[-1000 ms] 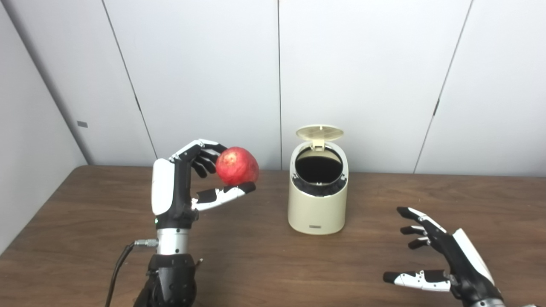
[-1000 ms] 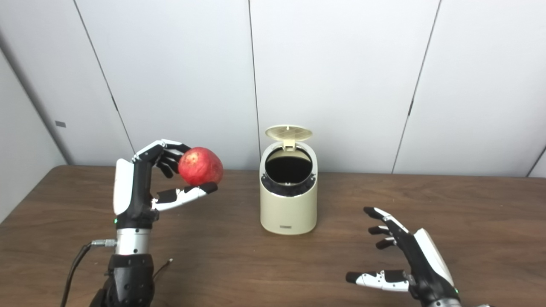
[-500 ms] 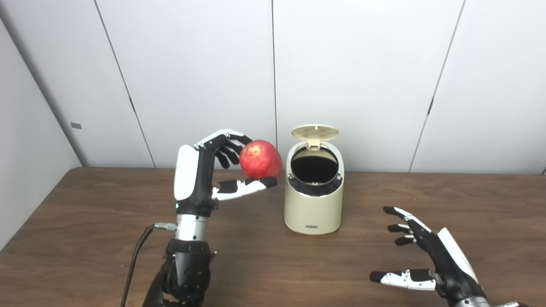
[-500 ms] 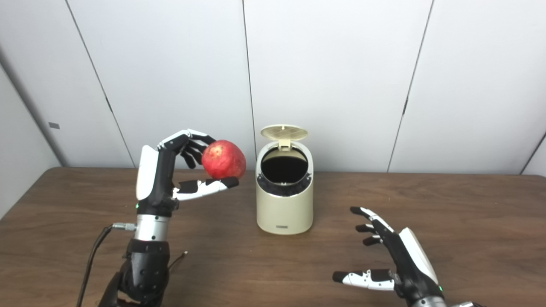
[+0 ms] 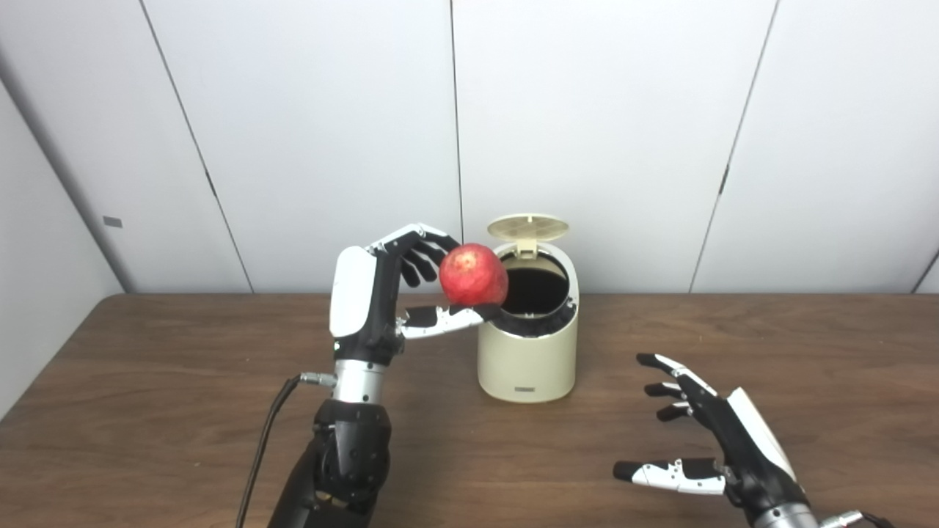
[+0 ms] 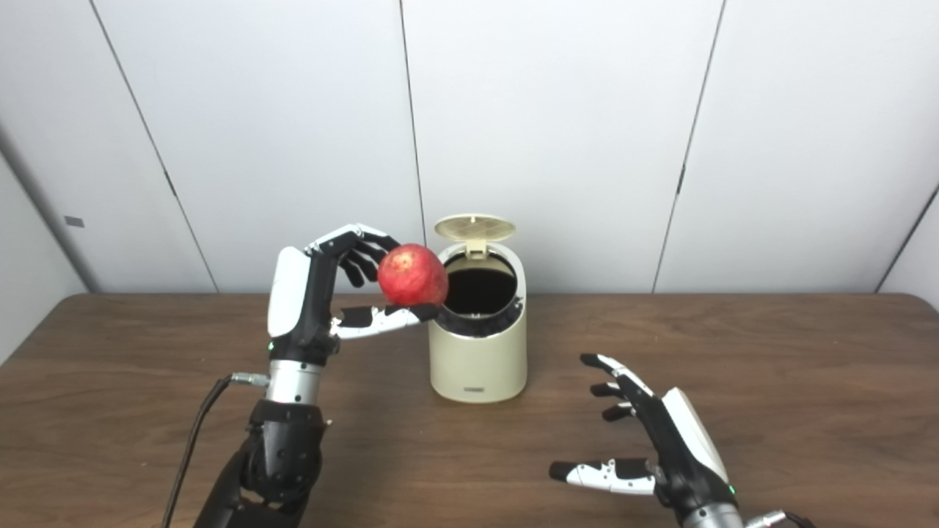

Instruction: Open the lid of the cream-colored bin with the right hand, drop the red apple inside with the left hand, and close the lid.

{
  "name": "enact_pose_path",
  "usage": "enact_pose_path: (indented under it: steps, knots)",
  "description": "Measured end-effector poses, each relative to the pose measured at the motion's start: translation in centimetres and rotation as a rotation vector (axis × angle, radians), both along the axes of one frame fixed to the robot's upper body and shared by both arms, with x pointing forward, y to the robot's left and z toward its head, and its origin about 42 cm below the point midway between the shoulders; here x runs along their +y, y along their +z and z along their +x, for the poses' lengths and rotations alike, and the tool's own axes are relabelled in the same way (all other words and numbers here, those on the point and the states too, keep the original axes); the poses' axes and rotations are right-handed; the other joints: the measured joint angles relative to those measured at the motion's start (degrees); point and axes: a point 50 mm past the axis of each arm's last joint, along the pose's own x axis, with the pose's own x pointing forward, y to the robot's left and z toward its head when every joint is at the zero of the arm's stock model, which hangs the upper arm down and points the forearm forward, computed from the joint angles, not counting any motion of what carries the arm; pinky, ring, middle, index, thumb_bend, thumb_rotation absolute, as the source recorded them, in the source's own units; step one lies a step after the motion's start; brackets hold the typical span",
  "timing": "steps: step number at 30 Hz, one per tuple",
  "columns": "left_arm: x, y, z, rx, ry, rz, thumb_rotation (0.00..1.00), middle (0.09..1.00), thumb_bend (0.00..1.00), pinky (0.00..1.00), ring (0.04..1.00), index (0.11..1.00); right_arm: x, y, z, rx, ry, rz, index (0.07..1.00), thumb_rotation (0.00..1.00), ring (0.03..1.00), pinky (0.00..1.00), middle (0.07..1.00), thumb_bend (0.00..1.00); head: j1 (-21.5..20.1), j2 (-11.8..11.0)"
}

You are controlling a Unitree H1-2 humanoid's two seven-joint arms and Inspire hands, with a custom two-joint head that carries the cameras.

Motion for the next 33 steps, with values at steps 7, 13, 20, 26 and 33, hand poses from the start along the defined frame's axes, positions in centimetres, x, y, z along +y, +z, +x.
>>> enact_pose_path:
  steps: [7, 13, 20, 26, 33]
  knots:
    - [-0.8, -1.3, 0.8, 0.023, -0.001, -0.003, 0.0, 0.447, 0.53, 0.27, 0.366, 0.5, 0.3, 0.0, 0.0, -0.001, 0.004, -0.005, 0.85, 0.22, 0.775, 0.64, 0.906, 0.7, -0.7, -0.2]
    - [-1.7, -1.5, 1.6, 0.026, -0.002, -0.002, 0.0, 0.446, 0.53, 0.29, 0.372, 0.499, 0.7, 0.0, 0.0, 0.004, -0.001, 0.005, 0.847, 0.21, 0.783, 0.64, 0.906, 0.7, -1.0, 0.0]
    - [-3.1, -2.0, 2.1, 0.049, -0.012, -0.003, 0.0, 0.445, 0.53, 0.29, 0.372, 0.5, 1.2, 0.0, -0.1, 0.007, 0.0, 0.012, 0.841, 0.22, 0.792, 0.64, 0.909, 0.7, -1.1, 0.1]
    - [-4.2, -2.0, 2.4, 0.056, -0.02, -0.022, 0.0, 0.44, 0.53, 0.27, 0.359, 0.5, 1.3, -0.4, -0.4, 0.019, 0.002, 0.007, 0.843, 0.21, 0.802, 0.66, 0.907, 0.7, -1.6, 0.3]
    - [-5.2, -1.9, 3.4, 0.054, -0.037, -0.034, 0.0, 0.44, 0.53, 0.27, 0.363, 0.502, 1.4, -0.6, -0.7, 0.026, 0.005, 0.007, 0.841, 0.2, 0.794, 0.66, 0.908, 0.69, -1.8, 0.3]
